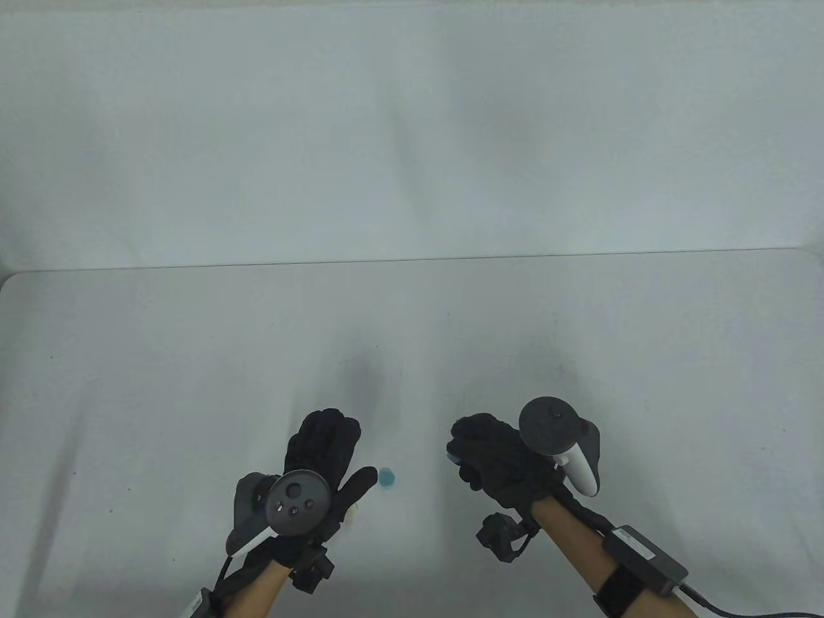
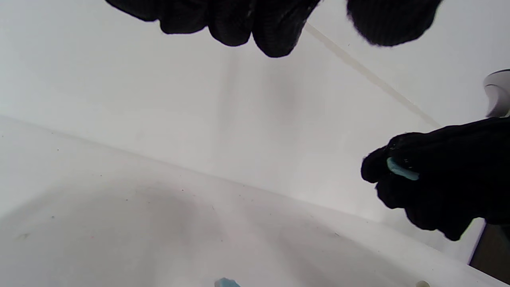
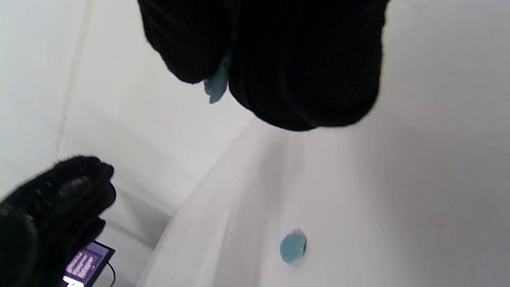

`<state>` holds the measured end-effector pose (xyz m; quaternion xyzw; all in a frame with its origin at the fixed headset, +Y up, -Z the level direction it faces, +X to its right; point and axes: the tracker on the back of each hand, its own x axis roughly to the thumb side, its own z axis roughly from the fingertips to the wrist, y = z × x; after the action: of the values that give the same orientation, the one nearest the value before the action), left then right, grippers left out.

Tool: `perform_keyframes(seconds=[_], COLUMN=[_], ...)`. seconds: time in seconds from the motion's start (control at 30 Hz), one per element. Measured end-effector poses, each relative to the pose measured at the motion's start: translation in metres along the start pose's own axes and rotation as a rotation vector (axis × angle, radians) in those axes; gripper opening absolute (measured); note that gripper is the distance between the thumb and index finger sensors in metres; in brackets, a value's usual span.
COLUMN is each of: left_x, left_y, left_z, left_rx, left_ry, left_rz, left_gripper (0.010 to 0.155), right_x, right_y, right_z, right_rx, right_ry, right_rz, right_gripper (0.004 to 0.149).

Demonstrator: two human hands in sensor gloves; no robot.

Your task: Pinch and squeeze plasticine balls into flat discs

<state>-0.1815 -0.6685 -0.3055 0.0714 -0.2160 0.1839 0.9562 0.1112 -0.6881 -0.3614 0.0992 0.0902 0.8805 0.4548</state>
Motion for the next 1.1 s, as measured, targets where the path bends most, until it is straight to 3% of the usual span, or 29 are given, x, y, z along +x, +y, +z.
perform_keyframes(seconds=[0.5, 0.87, 1.1], left_x=[0.0, 0.0, 0.0], left_y=[0.001, 0.001, 0.001], left_z=[0.0, -0.001, -0.001], left_rx=[-0.006, -0.009, -0.012], left_ry=[0.007, 0.01, 0.009], left_rz=[0.003, 0.004, 0.007], left_gripper=[0.075, 0.076, 0.076], right_x=[-0.018, -0.018, -0.008], right_y=[0.048, 0.072, 0.085], right_z=[-0.046, -0.062, -0.064], right_rx=[0.139, 0.111, 0.088], right_ry=[0.118, 0.104, 0.047], right_rz=[0.182, 0.4, 0.691], right_gripper=[0.04, 0.04, 0.038])
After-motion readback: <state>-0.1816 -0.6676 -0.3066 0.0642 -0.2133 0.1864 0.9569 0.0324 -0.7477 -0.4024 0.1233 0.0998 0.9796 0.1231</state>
